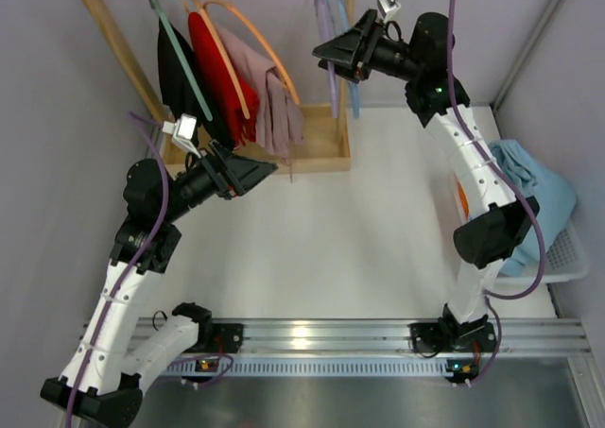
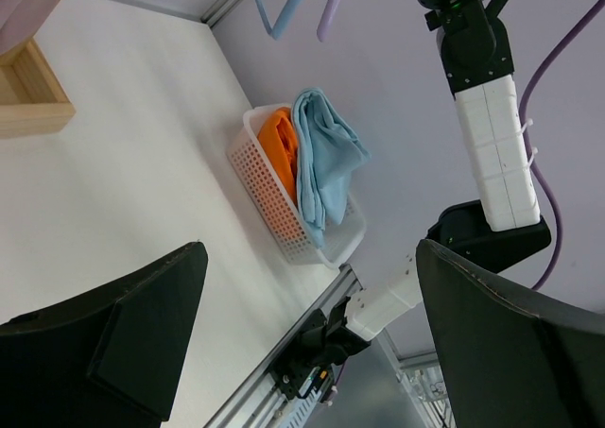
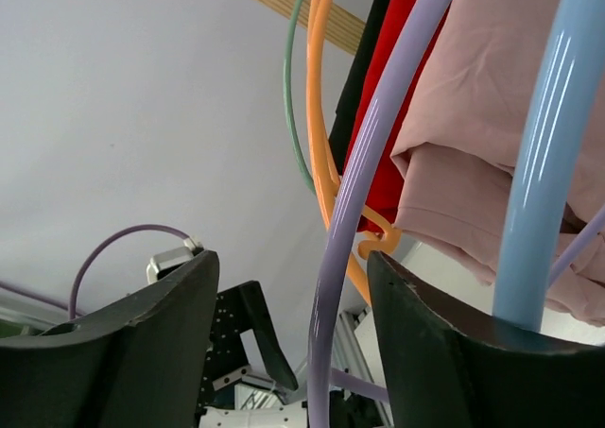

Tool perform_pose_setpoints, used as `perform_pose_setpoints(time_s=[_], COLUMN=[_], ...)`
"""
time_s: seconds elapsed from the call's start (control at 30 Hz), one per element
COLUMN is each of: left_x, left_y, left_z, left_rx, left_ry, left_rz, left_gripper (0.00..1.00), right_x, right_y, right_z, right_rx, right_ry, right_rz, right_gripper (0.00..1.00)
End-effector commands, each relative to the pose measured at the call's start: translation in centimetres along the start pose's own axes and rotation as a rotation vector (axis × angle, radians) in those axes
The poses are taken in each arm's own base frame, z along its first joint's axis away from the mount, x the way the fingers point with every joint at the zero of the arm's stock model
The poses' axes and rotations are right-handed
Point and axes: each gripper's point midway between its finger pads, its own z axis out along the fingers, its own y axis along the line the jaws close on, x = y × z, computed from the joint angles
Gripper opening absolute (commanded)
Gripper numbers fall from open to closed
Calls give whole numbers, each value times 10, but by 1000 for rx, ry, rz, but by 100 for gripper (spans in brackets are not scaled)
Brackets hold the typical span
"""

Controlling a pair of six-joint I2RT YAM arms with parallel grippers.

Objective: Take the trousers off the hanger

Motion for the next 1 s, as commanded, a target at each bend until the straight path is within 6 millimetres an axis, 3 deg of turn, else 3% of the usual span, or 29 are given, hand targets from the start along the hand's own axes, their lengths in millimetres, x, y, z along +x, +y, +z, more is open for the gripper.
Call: perform_pose_setpoints(time_s=[0.0,0.1,0.13,0.2,0.23,0.3,0.5,0.57,0.67,0.7,0.73,0.83,0.9,0.93,0.97], left_x=[-1,0,0,1,2,2,4,7,10,17,17,30,34,38,38], left_y=[-5,-5,-5,-5,-4,-5,-2,-3,10,21,24,34,44,52,54], left_z=[-2,-3,-4,-4,-5,-6,-7,-8,-9,-11,-12,-15,-19,-22,-24], left_rx=[23,26,27,28,28,29,27,35,-5,-53,-66,-96,-141,-183,-187], left_ry=[-6,-5,-4,-3,-3,-5,-3,6,17,42,49,143,183,218,238], left_rz=[5,10,12,16,16,21,36,67,122,117,138,209,258,251,299], left_gripper=[98,98,98,98,98,98,98,98,98,98,98,98,98,98,98], right_x=[-2,-4,-6,-8,-9,-10,-5,-2,6,12,15,28,35,38,38], right_y=[11,24,31,21,31,32,29,37,46,39,50,46,29,39,34], right_z=[-12,-19,-24,-29,-36,-41,-49,-55,-66,-69,-79,-101,-113,-125,-133], right_rx=[18,19,22,99,104,147,222,213,212,229,220,261,328,331,367], right_ry=[-14,-42,-56,-96,-119,-142,-151,-147,-138,-124,-134,-128,-117,-131,-133], right_rz=[-21,-69,-94,-129,-149,-184,-262,-295,-334,-338,-366,-458,-518,-556,-602], right_gripper=[65,73,84,89,94,99,99,100,99,100,99,99,99,99,99])
